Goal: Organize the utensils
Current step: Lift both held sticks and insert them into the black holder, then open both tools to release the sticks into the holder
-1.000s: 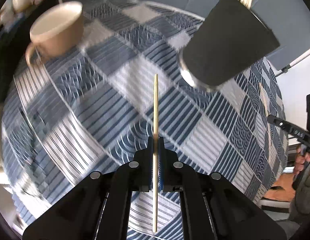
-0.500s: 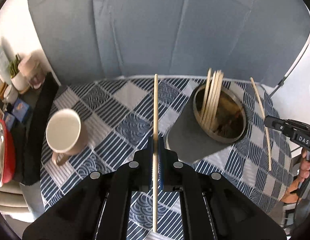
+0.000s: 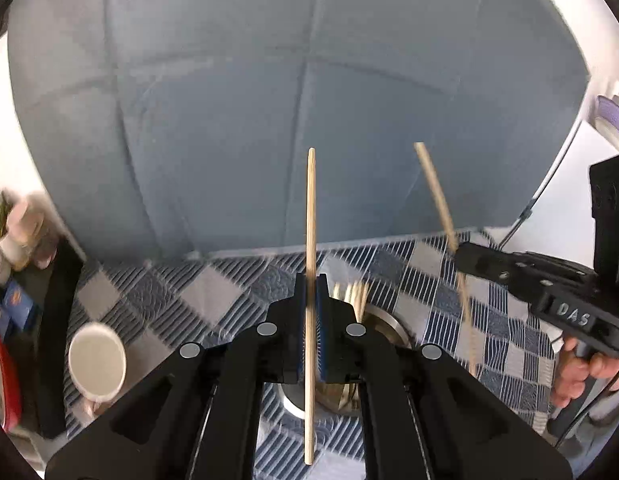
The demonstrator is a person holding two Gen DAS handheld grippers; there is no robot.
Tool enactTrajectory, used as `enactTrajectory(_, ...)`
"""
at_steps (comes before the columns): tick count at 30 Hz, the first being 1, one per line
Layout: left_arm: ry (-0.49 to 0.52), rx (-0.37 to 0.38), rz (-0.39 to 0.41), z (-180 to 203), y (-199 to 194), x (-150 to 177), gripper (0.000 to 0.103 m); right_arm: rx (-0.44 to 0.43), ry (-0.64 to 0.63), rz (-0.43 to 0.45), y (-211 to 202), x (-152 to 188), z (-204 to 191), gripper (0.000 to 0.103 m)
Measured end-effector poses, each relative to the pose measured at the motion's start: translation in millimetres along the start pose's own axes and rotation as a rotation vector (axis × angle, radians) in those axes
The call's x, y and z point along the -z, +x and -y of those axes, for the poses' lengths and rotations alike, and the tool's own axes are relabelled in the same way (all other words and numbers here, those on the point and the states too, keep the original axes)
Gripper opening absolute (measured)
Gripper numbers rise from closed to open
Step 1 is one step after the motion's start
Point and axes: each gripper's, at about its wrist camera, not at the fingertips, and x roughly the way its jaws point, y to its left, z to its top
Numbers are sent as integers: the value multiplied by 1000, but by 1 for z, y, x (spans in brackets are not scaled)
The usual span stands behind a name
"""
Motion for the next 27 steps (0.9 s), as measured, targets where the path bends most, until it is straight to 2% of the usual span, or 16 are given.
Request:
enactTrajectory(8,-66,111,94,-2,24,-6,5,-104,-26,108,16,-9,-7,5)
enactTrajectory(12,-54,106,157,-2,34,1,5,-141,-21,147,28,-2,-3,5)
enactTrajectory(17,-46,115,170,-1,45,18,5,-179,2,176,39,23,5,5)
enactTrajectory(22,-91,89,171,-7,47,28,5,-144,12,164,45,43,7,8)
enactTrajectory(23,-90,81,173,-7,46,29,10,-140,16,171,42,45,8,8)
enactTrajectory(26,-85,53,184,-9,38,30,34,-100,22,200,31,45,10,9)
enactTrajectory(27,-88,46,191,-9,34,32,36,-89,22,216,27,45,11,9)
